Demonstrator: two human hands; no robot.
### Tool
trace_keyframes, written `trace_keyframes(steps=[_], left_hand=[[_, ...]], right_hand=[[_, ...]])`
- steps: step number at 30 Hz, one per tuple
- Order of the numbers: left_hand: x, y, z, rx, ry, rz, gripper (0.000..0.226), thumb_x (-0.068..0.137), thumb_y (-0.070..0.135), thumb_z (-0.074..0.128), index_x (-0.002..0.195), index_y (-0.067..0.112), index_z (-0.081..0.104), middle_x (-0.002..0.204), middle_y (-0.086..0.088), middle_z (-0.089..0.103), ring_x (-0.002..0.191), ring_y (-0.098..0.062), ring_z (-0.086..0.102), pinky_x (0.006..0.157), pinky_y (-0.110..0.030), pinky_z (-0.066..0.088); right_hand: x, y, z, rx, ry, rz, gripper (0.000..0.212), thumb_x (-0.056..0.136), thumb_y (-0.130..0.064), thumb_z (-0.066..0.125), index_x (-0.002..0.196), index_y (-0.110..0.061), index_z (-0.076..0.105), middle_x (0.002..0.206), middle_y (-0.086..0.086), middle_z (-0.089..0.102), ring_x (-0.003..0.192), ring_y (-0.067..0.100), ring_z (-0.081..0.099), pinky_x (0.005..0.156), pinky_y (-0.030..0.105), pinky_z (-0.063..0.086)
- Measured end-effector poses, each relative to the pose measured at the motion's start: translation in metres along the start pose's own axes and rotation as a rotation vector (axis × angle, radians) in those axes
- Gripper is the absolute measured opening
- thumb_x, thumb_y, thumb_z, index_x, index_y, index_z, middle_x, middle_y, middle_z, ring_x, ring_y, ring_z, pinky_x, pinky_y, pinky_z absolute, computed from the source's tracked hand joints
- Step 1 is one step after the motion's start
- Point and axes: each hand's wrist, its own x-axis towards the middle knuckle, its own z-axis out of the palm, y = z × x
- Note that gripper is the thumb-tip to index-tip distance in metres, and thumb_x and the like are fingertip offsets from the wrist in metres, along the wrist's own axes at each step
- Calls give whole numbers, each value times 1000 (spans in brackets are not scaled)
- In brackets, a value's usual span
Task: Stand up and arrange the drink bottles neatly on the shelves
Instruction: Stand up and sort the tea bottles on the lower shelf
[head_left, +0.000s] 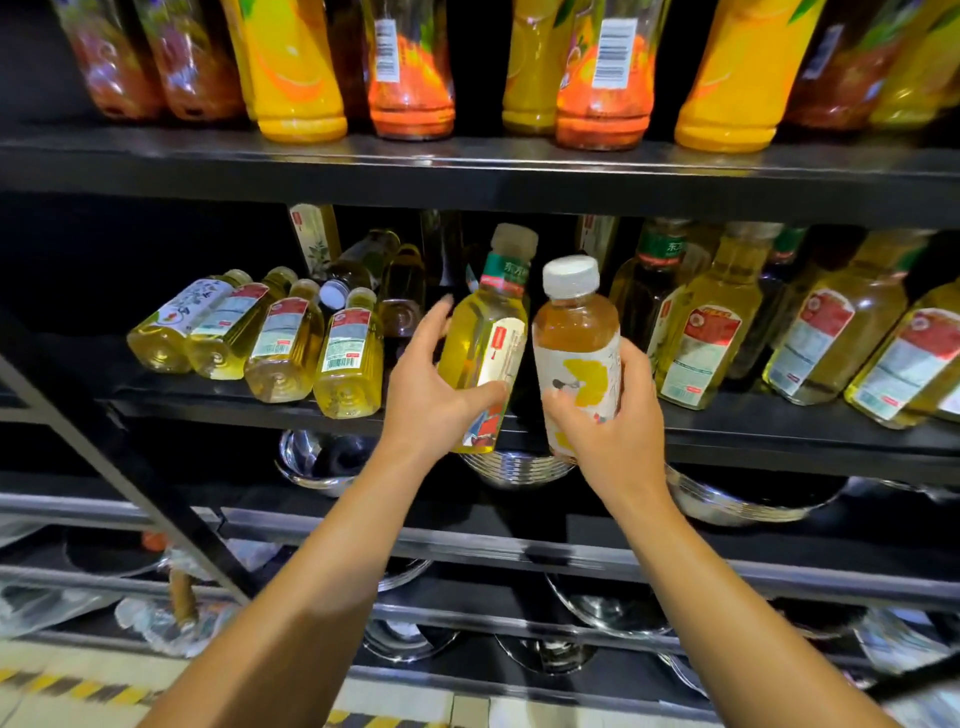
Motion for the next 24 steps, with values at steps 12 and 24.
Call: trace_keyframes(steps=[12, 24], left_hand=[[57, -20, 66, 23, -165, 98, 81, 73, 21, 85, 139, 35, 41, 126, 8, 48, 124, -15, 50, 96, -23, 47], [108, -22, 111, 155, -207, -2, 76, 85, 20, 74, 150, 24, 35, 148, -2, 47, 135, -20, 45, 108, -33, 37]], right_hand=[[23, 18, -21, -351, 203, 23, 65, 79, -41, 73, 136, -27, 46, 130, -5, 51, 119, 17, 48, 103, 37, 41], [55, 12, -5, -576, 352, 124, 52, 87, -30, 70, 123, -12, 37, 116, 1, 41, 100, 28, 53, 72, 33, 38]])
